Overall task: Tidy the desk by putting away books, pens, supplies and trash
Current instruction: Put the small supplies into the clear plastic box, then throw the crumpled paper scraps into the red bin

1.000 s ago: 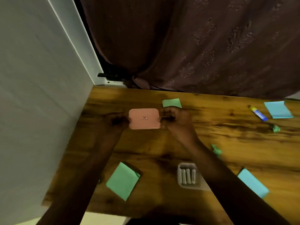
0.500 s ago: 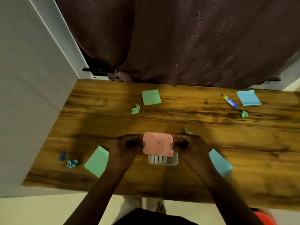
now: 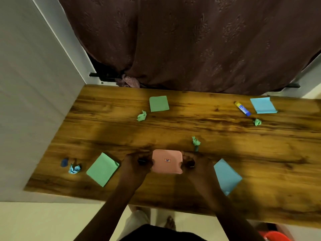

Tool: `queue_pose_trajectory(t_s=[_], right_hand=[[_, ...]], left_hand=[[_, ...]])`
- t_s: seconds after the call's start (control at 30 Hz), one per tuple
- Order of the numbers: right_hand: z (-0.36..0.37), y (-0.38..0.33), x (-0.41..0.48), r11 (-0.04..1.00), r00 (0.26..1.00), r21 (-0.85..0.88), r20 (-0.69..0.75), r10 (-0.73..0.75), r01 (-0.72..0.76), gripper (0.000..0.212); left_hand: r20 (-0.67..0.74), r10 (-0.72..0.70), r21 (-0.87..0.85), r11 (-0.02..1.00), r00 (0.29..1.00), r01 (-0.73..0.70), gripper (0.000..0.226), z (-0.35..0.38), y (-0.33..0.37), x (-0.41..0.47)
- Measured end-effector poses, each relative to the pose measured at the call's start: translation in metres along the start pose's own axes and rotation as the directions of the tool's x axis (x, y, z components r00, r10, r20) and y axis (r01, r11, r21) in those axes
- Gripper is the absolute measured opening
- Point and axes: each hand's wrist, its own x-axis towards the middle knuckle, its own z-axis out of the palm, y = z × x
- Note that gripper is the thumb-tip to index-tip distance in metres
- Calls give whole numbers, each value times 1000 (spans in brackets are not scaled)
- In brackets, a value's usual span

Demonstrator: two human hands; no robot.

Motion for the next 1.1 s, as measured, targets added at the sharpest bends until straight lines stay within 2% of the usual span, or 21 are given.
queue_pose_trajectory(t_s=[0.3, 0.5, 0.6, 0.7, 0.77, 0.83, 0.87, 0.97, 1.1], right_hand=[[5, 4, 7, 996, 998, -74, 39, -48, 51, 34], [9, 4, 12, 985, 994, -149, 85, -70, 82, 30], [-3, 1, 12, 987, 991, -137, 110, -71, 86, 31], [-24, 4, 23, 983, 976, -126, 192, -106, 131, 32], [-34, 13, 43, 981, 990, -161, 109, -94, 111, 31], [-37, 25, 63, 974, 997, -220, -35, -65, 56, 40], [-36, 28, 70, 962, 997, -271, -57, -49, 32, 46], [-30, 33, 87, 913, 999, -406, -20, -45, 33, 56], [-20, 31, 102, 872, 997, -487, 69, -20, 51, 45]], left_hand=[[13, -12, 107, 994, 1000, 11, 9, 4, 9, 10], [21, -37, 122, 992, 999, 34, 15, 4, 10, 14], [19, -3, 121, 993, 1000, 1, 22, 3, 7, 12], [17, 58, 207, 976, 998, -60, 14, 3, 2, 14], [19, 87, 221, 971, 996, -89, 11, 2, 2, 12], [17, 105, 225, 969, 994, -106, 12, 1, 3, 9], [13, 107, 223, 969, 994, -107, 11, 0, 4, 7], [-15, 84, 185, 979, 996, -80, 14, -4, 4, 1], [-111, 39, 159, 987, 993, -21, 8, -14, 2, -9]])
